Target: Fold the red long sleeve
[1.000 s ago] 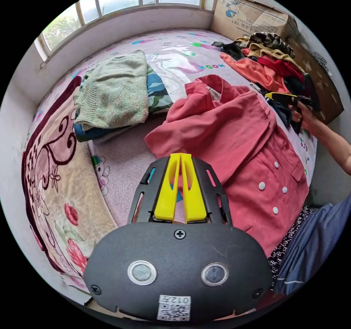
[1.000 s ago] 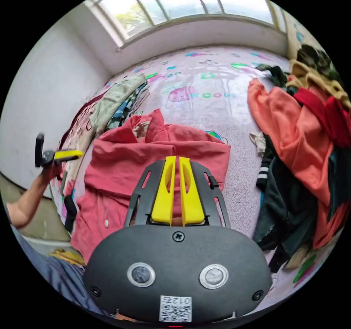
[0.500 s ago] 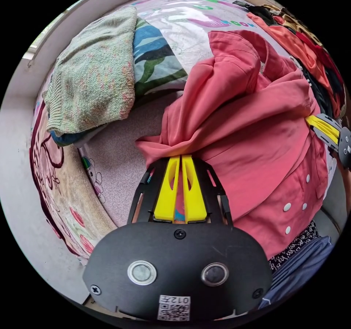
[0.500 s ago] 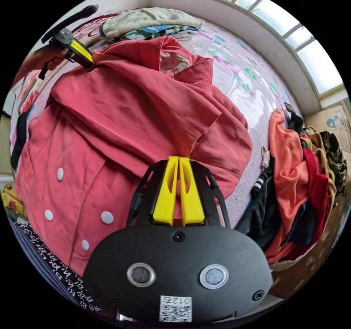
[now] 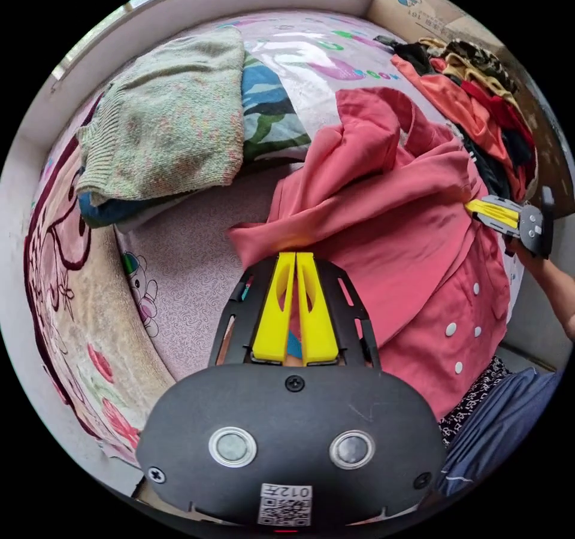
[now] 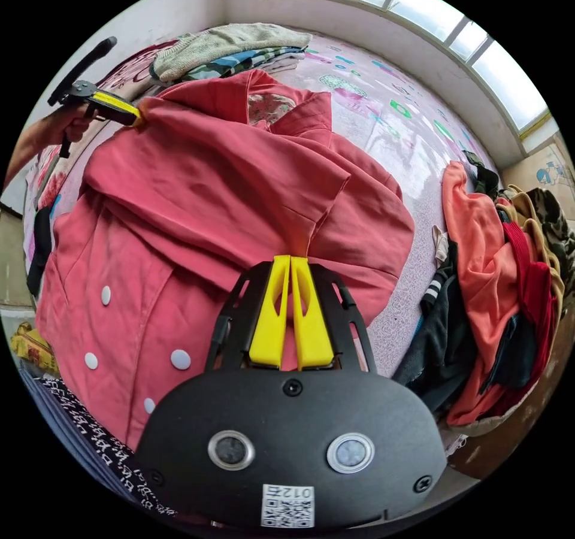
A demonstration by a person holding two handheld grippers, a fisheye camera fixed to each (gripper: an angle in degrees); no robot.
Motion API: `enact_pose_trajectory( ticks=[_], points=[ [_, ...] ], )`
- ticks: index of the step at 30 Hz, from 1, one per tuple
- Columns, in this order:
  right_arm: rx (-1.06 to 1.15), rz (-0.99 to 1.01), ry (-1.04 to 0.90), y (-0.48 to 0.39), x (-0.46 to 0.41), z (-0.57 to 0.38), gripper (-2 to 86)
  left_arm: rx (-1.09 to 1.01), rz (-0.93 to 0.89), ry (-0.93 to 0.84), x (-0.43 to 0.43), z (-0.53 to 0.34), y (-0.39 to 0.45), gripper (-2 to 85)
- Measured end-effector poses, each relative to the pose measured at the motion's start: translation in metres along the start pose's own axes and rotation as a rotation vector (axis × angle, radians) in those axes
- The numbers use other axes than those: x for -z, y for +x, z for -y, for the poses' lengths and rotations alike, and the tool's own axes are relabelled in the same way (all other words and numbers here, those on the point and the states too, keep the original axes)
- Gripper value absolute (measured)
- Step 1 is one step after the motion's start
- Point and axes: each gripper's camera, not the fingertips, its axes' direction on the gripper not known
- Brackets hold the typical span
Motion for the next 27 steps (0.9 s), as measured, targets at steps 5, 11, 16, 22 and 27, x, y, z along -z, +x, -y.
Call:
enact_pose_trajectory(
  ticks=[5,11,16,22,27],
  points=[
    [0.041,0.055,0.197,-0.026,0.073,-0.021,0.0,0.035,-0.105,0.177,0.062,-0.077,0.007,0.3],
    [0.108,0.047,0.054,-0.061,0.044,-0.009,0.0,-0.024,0.106,-0.082,0.005,-0.127,0.044,0.1],
    [-0.002,0.085,-0.008,-0.034,0.039,-0.014,0.0,0.099,0.060,-0.011,0.010,-0.160,0.034,0.0],
    [-0.077,0.216,0.077,0.008,0.114,-0.064,0.6,0.231,0.007,0.018,0.054,-0.246,0.027,0.7],
    [-0.120,0.299,0.085,0.031,0.164,-0.152,2.4,0.326,-0.046,-0.060,0.066,-0.362,0.062,3.8]
  ],
)
